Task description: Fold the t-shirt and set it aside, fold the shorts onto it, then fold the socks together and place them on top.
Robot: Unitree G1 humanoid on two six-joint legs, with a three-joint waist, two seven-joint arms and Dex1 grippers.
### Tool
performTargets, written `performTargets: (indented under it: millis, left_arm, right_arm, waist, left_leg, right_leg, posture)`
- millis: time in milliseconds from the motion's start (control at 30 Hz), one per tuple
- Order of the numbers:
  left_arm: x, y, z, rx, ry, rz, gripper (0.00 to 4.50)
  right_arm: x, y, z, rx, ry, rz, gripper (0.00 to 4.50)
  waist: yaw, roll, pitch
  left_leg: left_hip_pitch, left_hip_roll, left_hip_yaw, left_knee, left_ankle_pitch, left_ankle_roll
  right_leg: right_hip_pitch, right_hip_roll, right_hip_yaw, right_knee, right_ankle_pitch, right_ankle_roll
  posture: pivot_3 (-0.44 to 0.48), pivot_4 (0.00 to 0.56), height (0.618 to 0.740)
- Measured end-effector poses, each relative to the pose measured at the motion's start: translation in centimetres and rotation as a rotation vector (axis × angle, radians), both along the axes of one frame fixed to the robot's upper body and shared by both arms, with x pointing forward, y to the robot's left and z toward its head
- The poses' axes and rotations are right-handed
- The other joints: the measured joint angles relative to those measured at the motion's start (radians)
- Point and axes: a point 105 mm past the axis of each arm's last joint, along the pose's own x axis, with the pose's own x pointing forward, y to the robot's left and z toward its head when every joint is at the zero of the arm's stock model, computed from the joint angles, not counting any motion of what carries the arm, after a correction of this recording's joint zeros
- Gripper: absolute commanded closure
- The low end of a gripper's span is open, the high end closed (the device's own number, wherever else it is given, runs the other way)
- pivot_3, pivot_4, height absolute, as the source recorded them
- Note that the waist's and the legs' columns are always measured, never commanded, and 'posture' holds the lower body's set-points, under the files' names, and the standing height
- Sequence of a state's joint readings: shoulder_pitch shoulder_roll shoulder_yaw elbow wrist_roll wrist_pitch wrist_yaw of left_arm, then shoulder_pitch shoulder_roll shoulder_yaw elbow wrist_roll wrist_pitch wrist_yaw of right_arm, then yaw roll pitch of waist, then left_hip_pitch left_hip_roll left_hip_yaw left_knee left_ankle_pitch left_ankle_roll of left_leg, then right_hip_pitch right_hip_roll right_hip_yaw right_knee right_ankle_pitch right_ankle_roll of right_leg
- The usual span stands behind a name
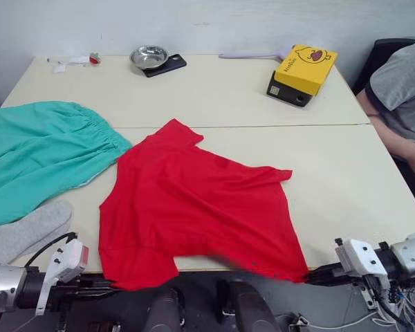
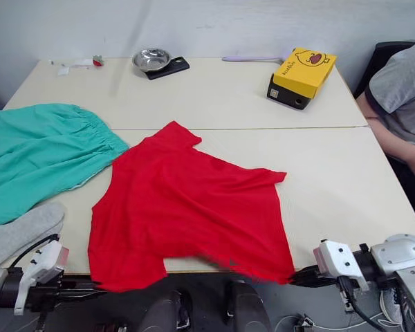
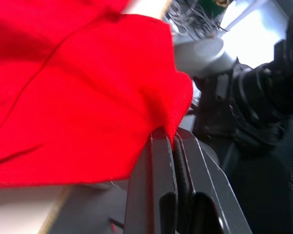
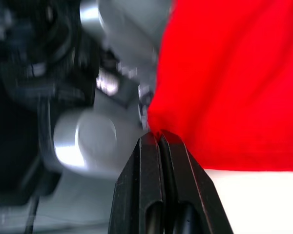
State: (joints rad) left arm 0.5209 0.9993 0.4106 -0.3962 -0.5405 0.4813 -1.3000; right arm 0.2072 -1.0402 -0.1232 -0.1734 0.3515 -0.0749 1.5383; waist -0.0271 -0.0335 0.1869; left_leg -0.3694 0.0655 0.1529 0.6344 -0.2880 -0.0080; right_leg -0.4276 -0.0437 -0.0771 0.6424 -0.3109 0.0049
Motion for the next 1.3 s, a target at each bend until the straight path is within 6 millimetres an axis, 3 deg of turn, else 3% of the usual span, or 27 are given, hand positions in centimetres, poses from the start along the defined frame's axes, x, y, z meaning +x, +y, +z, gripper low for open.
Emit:
performTargets:
  millis: [200, 367, 433, 500, 600, 667, 733, 800, 900, 967, 1067, 1133, 1167, 1200, 1300]
  left_arm:
    - [1.5, -0.3, 1.3, -0.018, 0.042, -0.034, 4.5]
    - [4.3, -0.9, 3.6, -0.1, 0.003, -0.021, 4.5]
    - [7.1, -1.1, 5.7, -0.151, -0.094, 0.008, 4.5]
    - [11.5, -1.3, 8.8, -0.209, -0.28, 0.06, 4.5]
    - [19.2, -1.4, 14.0, -0.244, -0.596, 0.217, 4.5]
    - [24.1, -0.8, 19.0, -0.269, -0.809, 0.403, 4.5]
    - [26.5, -0.4, 24.6, -0.285, -1.026, 0.547, 4.5]
    - [27.0, 0.3, 29.6, -0.311, -1.21, 0.655, 4.5]
    - [25.3, 1.5, 36.6, -0.409, -1.44, 0.798, 4.5]
    - [22.4, 2.0, 41.2, -0.472, -1.616, 0.827, 4.5]
    - [17.9, 2.1, 45.4, -0.526, -1.856, 0.773, 4.5]
    - [17.0, 2.2, 45.4, -0.502, -1.913, 0.711, 4.5]
    - [17.5, 2.1, 44.6, -0.483, -1.899, 0.683, 4.5]
    - [18.5, 1.9, 42.9, -0.443, -1.866, 0.632, 4.5]
    - [22.4, 2.2, 33.9, -0.313, -1.638, 0.51, 4.5]
  right_arm:
    - [1.5, -1.6, -0.5, -0.11, -0.022, -0.015, 4.47]
    - [2.8, -0.4, 1.8, 0.006, 0.034, -0.092, 4.47]
    - [4.3, -0.1, 3.8, 0.052, 0.036, -0.141, 4.47]
    - [7.2, 0.3, 7.4, 0.097, -0.068, -0.173, 4.47]
    - [12.8, -0.1, 14.5, 0.157, -0.385, -0.269, 4.47]
    - [16.6, 0.3, 19.7, 0.209, -0.659, -0.346, 4.47]
    - [19.3, 0.6, 24.6, 0.247, -0.916, -0.437, 4.47]
    - [20.7, 0.1, 28.7, 0.289, -1.121, -0.537, 4.47]
    - [20.9, -0.7, 34.9, 0.338, -1.436, -0.669, 4.47]
    - [19.5, -0.7, 38.6, 0.395, -1.628, -0.703, 4.47]
    - [17.9, -0.5, 40.6, 0.43, -1.787, -0.676, 4.47]
    - [18.3, -1.1, 39.7, 0.416, -1.775, -0.682, 4.47]
    - [18.8, -1.4, 38.7, 0.403, -1.75, -0.688, 4.47]
    - [19.5, -1.7, 37.0, 0.378, -1.705, -0.683, 4.47]
    - [21.9, -3.1, 29.1, 0.297, -1.46, -0.674, 4.47]
  waist:
    - [0.0, 0.001, 0.0]
    - [0.0, 0.001, 0.001]
    - [0.001, 0.002, 0.002]
    - [0.001, 0.004, 0.003]
    - [0.002, 0.004, 0.005]
    - [-0.001, -0.002, 0.008]
    - [-0.006, -0.006, 0.01]
    - [-0.01, -0.006, 0.01]
    - [-0.01, -0.008, 0.011]
    - [-0.013, -0.008, 0.012]
    - [-0.013, -0.009, 0.012]
    - [-0.01, -0.008, 0.012]
    - [-0.009, -0.008, 0.013]
    - [-0.008, -0.008, 0.012]
    - [-0.008, -0.007, 0.015]
  left_leg:
    - [0.0, 0.0, 0.0, 0.0, 0.001, 0.001]
    - [0.0, 0.0, -0.001, 0.0, 0.002, 0.001]
    - [0.0, 0.0, -0.001, 0.001, 0.003, 0.001]
    - [0.0, 0.0, -0.001, 0.003, 0.005, -0.001]
    - [-0.001, -0.001, -0.001, 0.004, 0.01, 0.002]
    - [-0.006, 0.0, 0.0, 0.011, 0.011, -0.002]
    - [-0.012, 0.001, 0.006, 0.012, 0.012, -0.007]
    - [-0.021, 0.001, 0.011, 0.013, 0.012, -0.008]
    - [-0.04, 0.001, 0.021, 0.013, 0.01, -0.007]
    - [-0.053, 0.0, 0.023, 0.013, 0.01, -0.007]
    - [-0.051, -0.002, 0.026, 0.013, 0.007, -0.008]
    - [-0.049, -0.002, 0.034, 0.013, 0.006, -0.008]
    - [-0.049, -0.001, 0.037, 0.013, 0.006, -0.008]
    - [-0.045, -0.001, 0.038, 0.015, 0.006, -0.008]
    - [-0.021, 0.002, 0.04, 0.018, 0.005, -0.004]
  right_leg:
    - [0.0, 0.0, 0.0, 0.0, 0.001, -0.001]
    - [-0.001, 0.0, 0.0, 0.004, 0.001, -0.001]
    - [0.0, 0.0, 0.0, 0.005, 0.001, -0.001]
    - [0.0, 0.0, 0.0, 0.005, 0.005, -0.001]
    - [0.001, 0.001, 0.0, 0.006, 0.01, 0.0]
    - [-0.005, 0.002, 0.0, 0.011, 0.012, 0.0]
    - [-0.015, 0.001, 0.002, 0.014, 0.011, -0.002]
    - [-0.027, 0.001, 0.004, 0.019, 0.01, -0.002]
    - [-0.052, -0.001, 0.003, 0.021, 0.009, -0.002]
    - [-0.067, -0.001, 0.0, 0.022, 0.009, -0.002]
    - [-0.067, -0.001, -0.006, 0.022, 0.009, -0.002]
    - [-0.064, -0.001, -0.008, 0.019, 0.008, -0.003]
    - [-0.064, -0.001, -0.009, 0.019, 0.008, -0.004]
    - [-0.06, -0.001, -0.009, 0.02, 0.008, -0.003]
    - [-0.035, -0.001, -0.007, 0.019, 0.009, -0.003]
  posture:
    - [0.0, 0.15, 0.74]
    - [0.0, 0.15, 0.74]
    - [0.0, 0.15, 0.74]
    - [0.0, 0.15, 0.74]
    - [0.0, 0.15, 0.74]
    - [0.0, 0.15, 0.74]
    - [0.0, 0.15, 0.74]
    - [0.0, 0.15, 0.74]
    - [0.0, 0.15, 0.74]
    - [0.0, 0.15, 0.74]
    - [0.0, 0.15, 0.74]
    - [0.0, 0.15, 0.74]
    - [0.0, 0.15, 0.74]
    - [0.0, 0.15, 0.74]
    - [0.0, 0.15, 0.74]
